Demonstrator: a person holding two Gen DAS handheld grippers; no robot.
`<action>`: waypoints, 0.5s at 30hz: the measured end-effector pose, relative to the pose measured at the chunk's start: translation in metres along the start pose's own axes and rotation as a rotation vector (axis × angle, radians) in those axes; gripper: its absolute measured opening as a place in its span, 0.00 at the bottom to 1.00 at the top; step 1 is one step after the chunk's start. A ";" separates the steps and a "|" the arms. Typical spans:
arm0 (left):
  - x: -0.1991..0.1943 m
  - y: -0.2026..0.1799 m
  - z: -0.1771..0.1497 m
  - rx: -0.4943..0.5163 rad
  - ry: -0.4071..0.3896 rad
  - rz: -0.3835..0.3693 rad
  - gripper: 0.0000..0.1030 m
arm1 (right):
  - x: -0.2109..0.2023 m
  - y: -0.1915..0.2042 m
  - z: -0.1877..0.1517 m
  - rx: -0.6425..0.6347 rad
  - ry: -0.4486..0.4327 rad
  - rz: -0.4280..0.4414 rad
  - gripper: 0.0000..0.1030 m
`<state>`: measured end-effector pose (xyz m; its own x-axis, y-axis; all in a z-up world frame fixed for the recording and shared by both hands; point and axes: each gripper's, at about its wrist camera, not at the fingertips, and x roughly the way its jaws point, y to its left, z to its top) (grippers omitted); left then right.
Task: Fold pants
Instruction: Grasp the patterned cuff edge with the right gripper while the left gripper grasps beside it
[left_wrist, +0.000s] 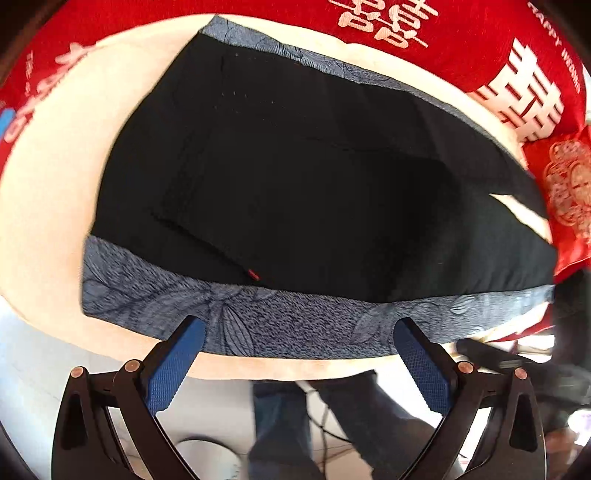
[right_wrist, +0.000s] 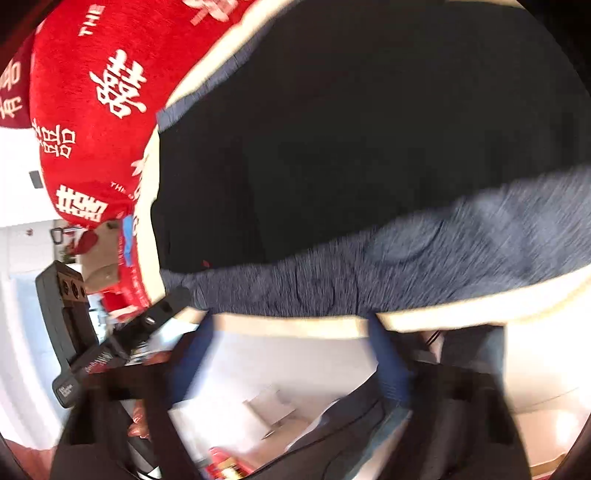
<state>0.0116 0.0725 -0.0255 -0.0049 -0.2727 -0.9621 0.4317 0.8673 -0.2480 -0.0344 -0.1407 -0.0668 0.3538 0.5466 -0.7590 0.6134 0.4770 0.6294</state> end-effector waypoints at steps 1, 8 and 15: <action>0.001 0.003 -0.002 -0.012 0.002 -0.022 1.00 | 0.008 -0.005 -0.002 0.021 0.015 0.023 0.66; 0.011 0.013 -0.014 -0.055 0.028 -0.081 1.00 | 0.037 -0.042 -0.004 0.205 -0.036 0.217 0.61; 0.028 0.035 -0.016 -0.177 0.043 -0.099 1.00 | 0.027 -0.031 0.007 0.250 -0.077 0.336 0.09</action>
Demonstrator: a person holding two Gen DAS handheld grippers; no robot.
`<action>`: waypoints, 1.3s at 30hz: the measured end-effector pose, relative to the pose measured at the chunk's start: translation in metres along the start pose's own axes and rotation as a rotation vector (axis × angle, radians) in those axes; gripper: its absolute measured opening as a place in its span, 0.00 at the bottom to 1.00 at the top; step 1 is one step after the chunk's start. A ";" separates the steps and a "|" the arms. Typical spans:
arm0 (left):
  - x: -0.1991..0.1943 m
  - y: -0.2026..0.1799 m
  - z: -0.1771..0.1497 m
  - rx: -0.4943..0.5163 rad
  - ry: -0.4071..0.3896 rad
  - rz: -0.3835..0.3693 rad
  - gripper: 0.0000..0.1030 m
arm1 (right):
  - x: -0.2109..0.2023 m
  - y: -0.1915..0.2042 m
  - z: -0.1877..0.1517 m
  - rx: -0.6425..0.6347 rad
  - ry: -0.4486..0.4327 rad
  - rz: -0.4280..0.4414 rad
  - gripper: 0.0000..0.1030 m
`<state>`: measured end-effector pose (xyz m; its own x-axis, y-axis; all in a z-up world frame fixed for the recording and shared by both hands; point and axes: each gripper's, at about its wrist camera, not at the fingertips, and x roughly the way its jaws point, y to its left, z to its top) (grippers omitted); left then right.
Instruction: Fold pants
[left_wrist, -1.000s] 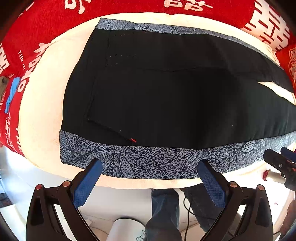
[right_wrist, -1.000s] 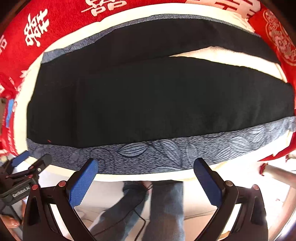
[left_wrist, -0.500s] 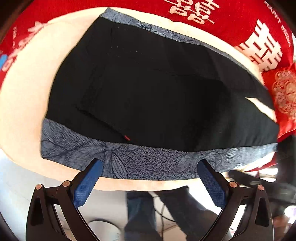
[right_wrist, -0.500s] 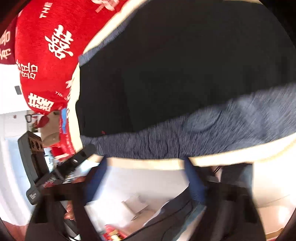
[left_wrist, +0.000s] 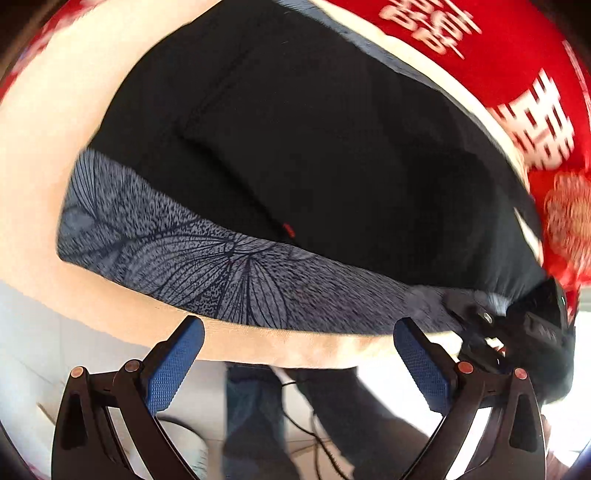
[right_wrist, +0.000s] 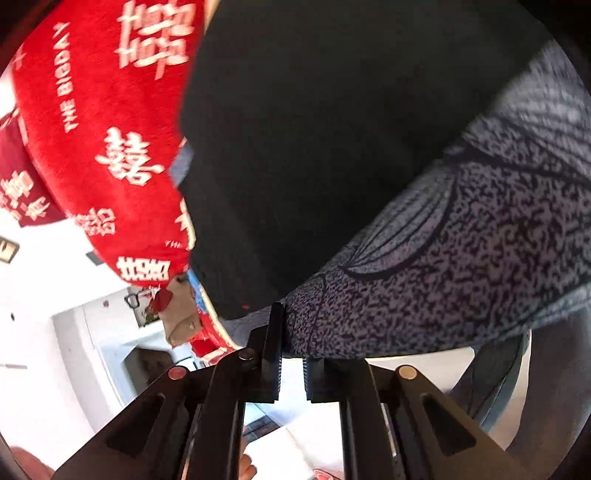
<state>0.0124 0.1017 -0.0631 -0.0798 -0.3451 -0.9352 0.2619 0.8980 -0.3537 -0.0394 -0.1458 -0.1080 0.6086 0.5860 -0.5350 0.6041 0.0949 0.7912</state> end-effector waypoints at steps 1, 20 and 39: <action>0.001 0.003 0.002 -0.028 -0.004 -0.020 1.00 | -0.003 0.006 -0.001 -0.007 0.002 0.012 0.09; 0.001 0.015 0.032 -0.066 -0.039 -0.128 0.35 | -0.048 -0.043 0.010 0.021 -0.028 -0.030 0.40; -0.075 -0.058 0.111 0.008 -0.194 -0.039 0.35 | -0.125 0.097 0.107 -0.185 -0.020 0.003 0.09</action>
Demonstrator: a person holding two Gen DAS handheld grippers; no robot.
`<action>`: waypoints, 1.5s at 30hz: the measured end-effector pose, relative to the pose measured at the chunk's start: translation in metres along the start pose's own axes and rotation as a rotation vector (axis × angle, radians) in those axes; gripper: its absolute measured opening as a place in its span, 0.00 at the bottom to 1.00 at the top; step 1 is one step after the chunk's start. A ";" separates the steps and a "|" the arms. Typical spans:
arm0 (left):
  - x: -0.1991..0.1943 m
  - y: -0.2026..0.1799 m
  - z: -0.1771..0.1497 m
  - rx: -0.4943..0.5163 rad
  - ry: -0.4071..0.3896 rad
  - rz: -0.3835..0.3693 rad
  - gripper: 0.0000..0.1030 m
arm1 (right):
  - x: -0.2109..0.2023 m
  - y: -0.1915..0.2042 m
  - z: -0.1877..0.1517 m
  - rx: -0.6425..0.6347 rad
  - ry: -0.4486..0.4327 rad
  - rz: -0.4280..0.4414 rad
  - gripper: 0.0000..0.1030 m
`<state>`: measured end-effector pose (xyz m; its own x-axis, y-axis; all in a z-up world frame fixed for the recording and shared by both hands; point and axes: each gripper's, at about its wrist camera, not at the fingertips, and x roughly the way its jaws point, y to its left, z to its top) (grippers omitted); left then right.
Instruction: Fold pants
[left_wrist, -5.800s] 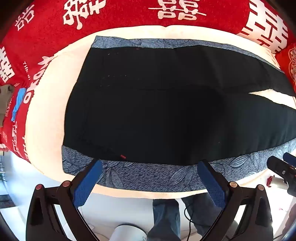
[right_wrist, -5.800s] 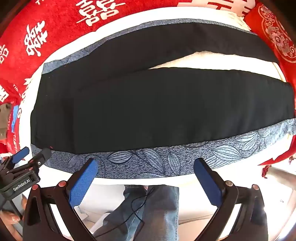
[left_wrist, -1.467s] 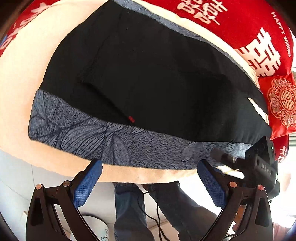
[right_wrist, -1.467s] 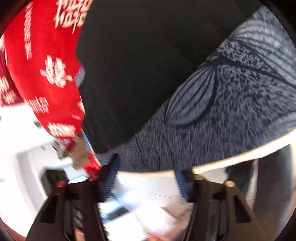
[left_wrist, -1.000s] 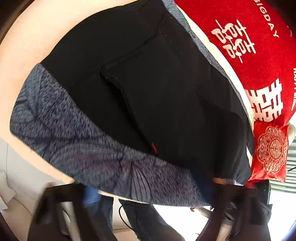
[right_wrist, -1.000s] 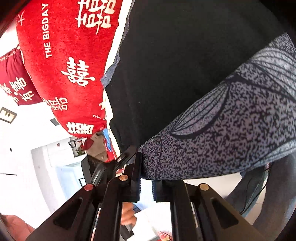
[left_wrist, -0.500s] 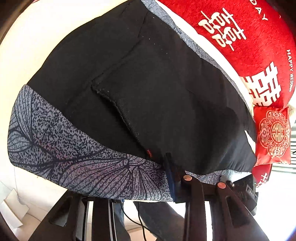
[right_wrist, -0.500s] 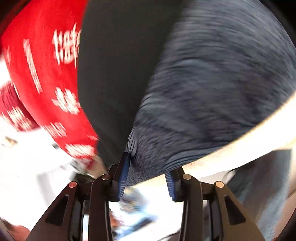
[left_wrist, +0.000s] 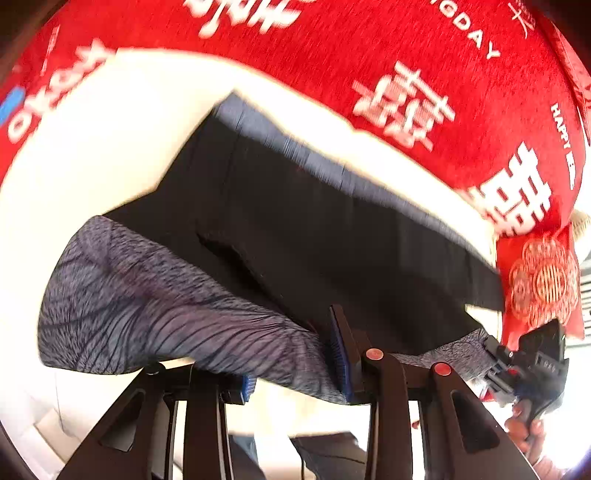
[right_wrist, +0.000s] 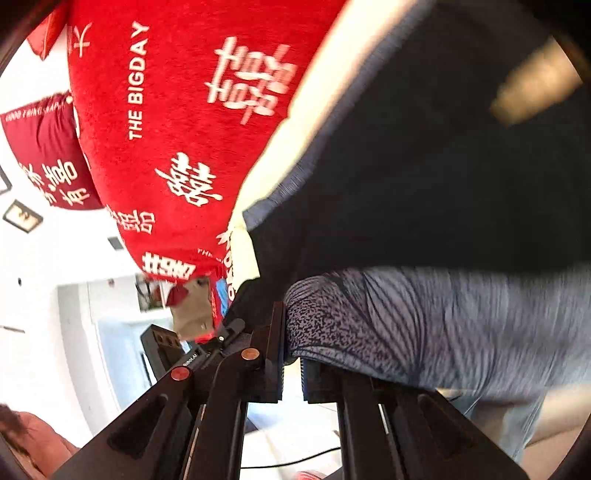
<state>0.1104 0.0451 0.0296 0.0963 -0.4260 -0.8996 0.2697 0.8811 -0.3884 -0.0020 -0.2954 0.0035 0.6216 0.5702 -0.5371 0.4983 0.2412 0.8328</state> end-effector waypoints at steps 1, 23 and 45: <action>0.000 -0.003 0.010 0.001 -0.013 0.008 0.35 | 0.003 0.008 0.020 -0.015 0.017 -0.008 0.10; 0.088 -0.027 0.124 0.039 -0.090 0.332 0.60 | 0.107 0.035 0.178 -0.317 0.229 -0.282 0.71; 0.125 -0.070 0.101 0.203 0.002 0.475 0.75 | 0.100 0.052 0.188 -0.470 0.115 -0.478 0.55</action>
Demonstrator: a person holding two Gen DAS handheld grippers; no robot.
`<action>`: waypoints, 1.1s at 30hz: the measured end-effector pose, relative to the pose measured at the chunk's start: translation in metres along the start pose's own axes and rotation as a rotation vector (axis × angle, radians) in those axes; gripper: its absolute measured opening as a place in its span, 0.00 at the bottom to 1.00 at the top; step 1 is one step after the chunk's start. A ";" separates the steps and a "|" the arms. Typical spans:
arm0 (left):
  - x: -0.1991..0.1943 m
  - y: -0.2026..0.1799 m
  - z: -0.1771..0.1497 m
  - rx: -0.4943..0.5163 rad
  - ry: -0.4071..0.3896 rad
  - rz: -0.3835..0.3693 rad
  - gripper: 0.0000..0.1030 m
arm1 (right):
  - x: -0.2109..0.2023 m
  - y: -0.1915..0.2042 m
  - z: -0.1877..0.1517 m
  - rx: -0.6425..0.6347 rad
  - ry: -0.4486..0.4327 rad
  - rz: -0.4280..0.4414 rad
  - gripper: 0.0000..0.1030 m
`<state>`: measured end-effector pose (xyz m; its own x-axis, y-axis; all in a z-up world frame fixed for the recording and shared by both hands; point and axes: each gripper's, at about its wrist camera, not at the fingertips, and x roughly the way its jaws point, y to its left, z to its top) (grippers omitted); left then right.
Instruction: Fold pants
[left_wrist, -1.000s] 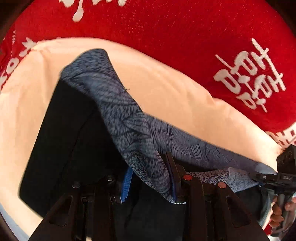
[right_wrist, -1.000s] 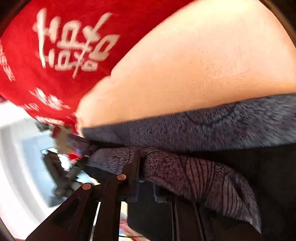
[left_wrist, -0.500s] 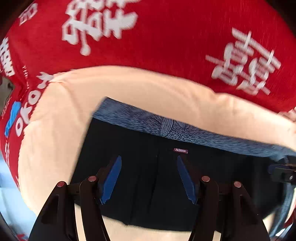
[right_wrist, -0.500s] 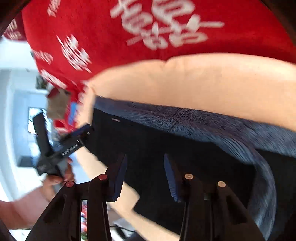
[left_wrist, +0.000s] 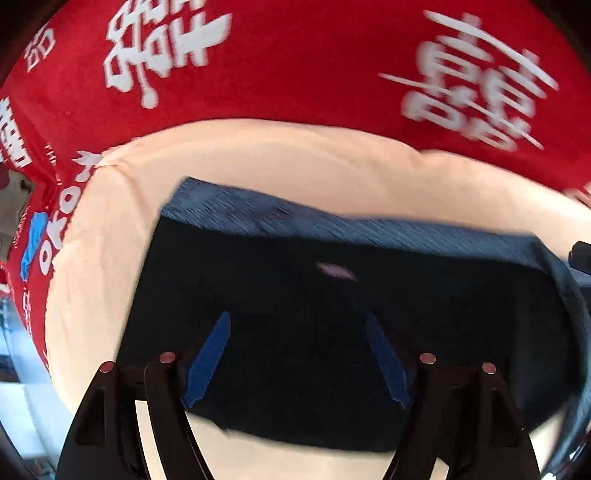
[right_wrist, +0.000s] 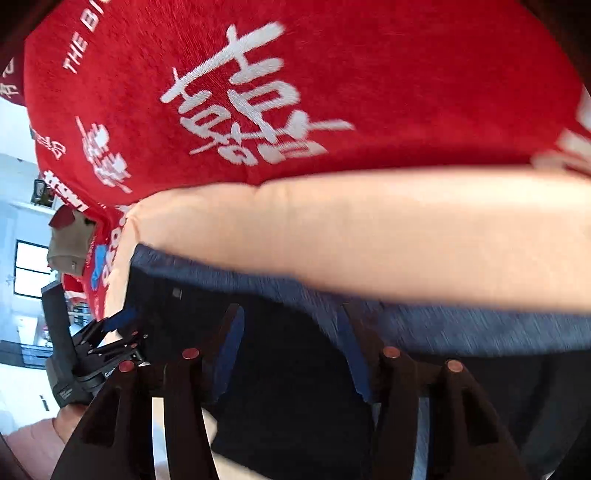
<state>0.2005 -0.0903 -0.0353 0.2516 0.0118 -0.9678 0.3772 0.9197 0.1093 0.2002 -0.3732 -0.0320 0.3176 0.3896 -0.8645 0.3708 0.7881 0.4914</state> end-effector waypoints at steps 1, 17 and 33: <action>-0.007 -0.011 -0.008 0.015 0.013 -0.023 0.75 | -0.006 -0.005 -0.009 0.014 0.002 0.003 0.55; -0.062 -0.188 -0.084 0.406 0.027 -0.327 0.75 | -0.138 -0.110 -0.281 0.519 -0.151 -0.168 0.55; -0.057 -0.308 -0.160 0.575 0.151 -0.499 0.75 | -0.118 -0.168 -0.398 0.736 -0.239 -0.112 0.55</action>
<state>-0.0726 -0.3111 -0.0498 -0.1782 -0.2596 -0.9491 0.8274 0.4826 -0.2873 -0.2472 -0.3625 -0.0544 0.3921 0.1472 -0.9081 0.8689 0.2650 0.4181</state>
